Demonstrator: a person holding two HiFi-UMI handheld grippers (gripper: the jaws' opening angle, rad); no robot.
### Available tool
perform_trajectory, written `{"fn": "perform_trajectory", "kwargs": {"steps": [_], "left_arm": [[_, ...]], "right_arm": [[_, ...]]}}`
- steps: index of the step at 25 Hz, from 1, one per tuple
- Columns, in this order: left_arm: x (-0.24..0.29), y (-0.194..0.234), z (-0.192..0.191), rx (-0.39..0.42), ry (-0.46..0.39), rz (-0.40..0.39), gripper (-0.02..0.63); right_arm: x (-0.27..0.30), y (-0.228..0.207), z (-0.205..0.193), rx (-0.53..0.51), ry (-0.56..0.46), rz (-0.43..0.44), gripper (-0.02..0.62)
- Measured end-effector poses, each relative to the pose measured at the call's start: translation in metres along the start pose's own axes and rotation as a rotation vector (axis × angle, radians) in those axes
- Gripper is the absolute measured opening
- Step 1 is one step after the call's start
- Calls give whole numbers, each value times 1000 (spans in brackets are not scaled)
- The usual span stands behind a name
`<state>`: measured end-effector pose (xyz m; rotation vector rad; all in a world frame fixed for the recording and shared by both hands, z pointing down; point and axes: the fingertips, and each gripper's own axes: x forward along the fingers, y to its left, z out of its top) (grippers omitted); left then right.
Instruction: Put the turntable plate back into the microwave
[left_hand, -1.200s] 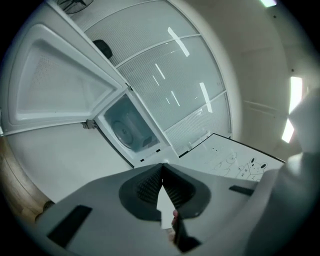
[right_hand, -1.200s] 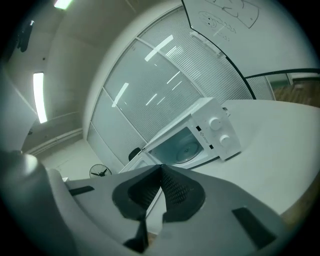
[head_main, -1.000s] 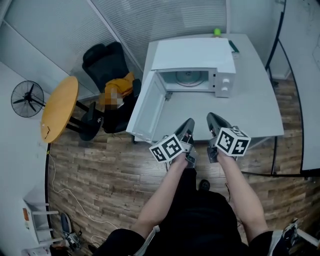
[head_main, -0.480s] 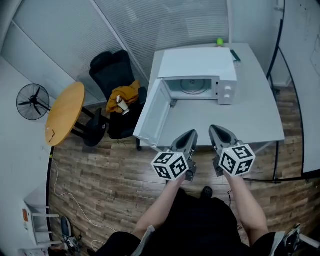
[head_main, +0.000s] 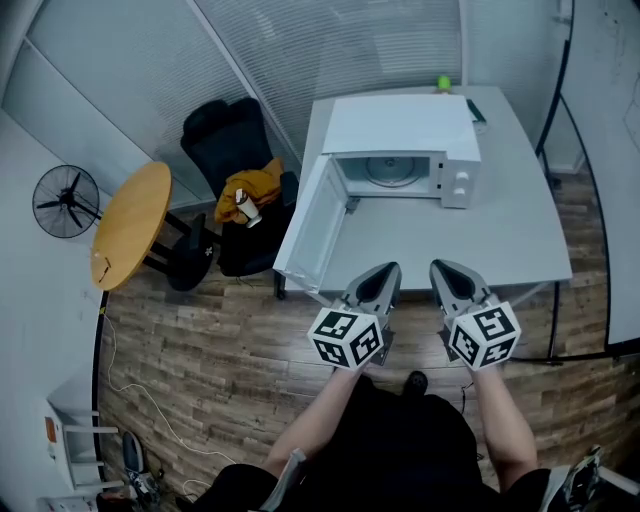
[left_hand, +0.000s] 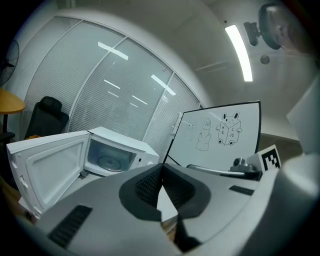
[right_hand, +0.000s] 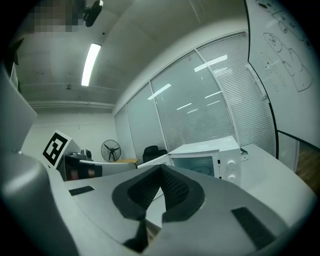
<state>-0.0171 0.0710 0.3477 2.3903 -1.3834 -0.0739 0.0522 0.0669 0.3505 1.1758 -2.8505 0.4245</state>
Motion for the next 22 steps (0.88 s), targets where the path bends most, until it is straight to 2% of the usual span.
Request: {"fn": "perform_trajectory", "kwargs": {"steps": [15,22], "left_arm": [[-5,-8,-11,19,13,6,-2],[-7,-13,-18,0,24,3,-2]], "right_arm": [[-17,-1,-8,-13,1,-4,9],[-25,-1,-9,-13,2,4,9]]}}
